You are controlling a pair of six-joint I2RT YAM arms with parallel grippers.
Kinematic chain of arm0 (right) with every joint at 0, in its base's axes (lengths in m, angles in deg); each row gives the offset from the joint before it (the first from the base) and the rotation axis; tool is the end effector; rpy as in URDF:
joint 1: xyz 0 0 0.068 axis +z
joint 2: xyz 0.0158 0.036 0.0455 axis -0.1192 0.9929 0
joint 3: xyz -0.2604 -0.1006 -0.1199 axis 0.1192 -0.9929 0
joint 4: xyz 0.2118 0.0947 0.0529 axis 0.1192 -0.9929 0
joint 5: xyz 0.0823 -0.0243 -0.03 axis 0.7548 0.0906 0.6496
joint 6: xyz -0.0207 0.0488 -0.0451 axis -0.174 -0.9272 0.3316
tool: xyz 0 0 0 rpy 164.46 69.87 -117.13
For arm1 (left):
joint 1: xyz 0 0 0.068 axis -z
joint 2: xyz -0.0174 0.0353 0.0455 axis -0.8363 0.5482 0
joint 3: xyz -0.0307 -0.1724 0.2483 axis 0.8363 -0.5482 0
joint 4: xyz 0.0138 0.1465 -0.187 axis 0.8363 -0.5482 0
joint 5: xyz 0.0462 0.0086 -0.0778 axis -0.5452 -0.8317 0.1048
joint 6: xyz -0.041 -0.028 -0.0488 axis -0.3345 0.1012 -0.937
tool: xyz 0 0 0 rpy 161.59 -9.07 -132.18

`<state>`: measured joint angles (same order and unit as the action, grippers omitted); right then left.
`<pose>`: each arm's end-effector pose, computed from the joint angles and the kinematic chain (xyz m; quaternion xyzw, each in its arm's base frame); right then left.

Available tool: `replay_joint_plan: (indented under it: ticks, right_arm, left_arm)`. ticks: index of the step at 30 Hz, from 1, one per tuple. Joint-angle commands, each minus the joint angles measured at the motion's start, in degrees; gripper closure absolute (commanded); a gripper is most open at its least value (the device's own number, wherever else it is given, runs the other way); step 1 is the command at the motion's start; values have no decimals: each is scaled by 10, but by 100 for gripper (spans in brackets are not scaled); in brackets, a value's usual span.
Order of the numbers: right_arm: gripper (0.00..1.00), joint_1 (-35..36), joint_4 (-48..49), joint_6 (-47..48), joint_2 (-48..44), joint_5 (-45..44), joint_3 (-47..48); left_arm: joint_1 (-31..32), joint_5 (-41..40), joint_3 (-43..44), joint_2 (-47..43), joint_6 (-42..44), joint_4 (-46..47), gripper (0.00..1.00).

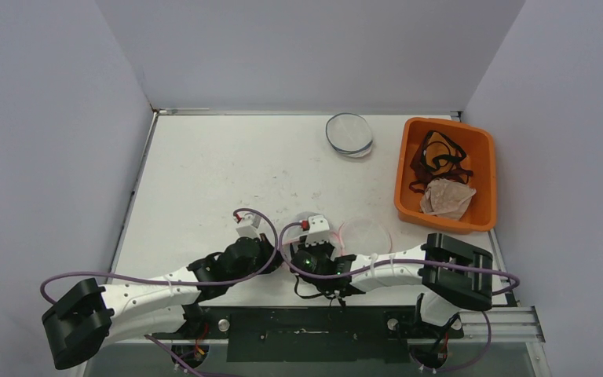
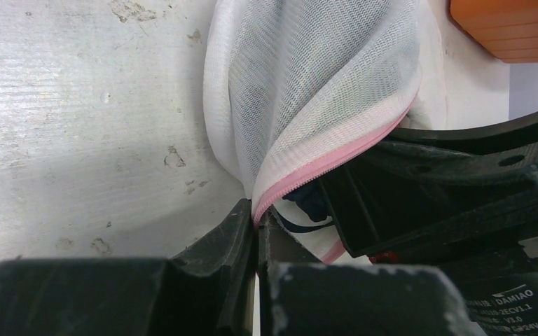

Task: Unzip the laundry bag and remove the bra
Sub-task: Pick up the bra from the laundry bag.

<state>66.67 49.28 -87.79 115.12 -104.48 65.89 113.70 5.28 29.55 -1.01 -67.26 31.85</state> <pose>0.1168 0.2649 0.1871 -0.0862 0.8844 0.1217 0.4423 0.1038 -0.1341 0.1927 -0.0661 0.8739 -0.3360 0.3449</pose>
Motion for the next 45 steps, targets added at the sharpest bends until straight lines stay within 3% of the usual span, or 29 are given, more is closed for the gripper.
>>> replay_joint_plan:
  ticks: [1, 6, 11, 19, 25, 32, 45]
  right_arm:
    - [92, -4, 1, 5, -48, 15, -19]
    - [95, -5, 35, 66, -120, 85, -51]
    - [95, -11, 76, 144, -205, 209, -84]
    - [95, -13, 7, 246, -249, 324, -51]
    - [95, -11, -44, 277, -239, 337, -35]
    - [95, -7, -39, 294, -241, 346, -39]
    - [95, -6, -14, 302, -365, 399, -27]
  left_arm:
    - [4, -3, 13, -12, -1, 22, 100]
    - [3, -5, 16, -18, -1, 13, 100]
    - [3, -17, 27, -29, 3, -8, 100]
    - [-13, -22, 76, -37, 29, -41, 100]
    - [-30, -34, 119, -56, 47, -62, 100]
    - [-46, -48, 143, -68, 64, -94, 100]
    - [-57, -26, 112, -20, 50, -71, 100]
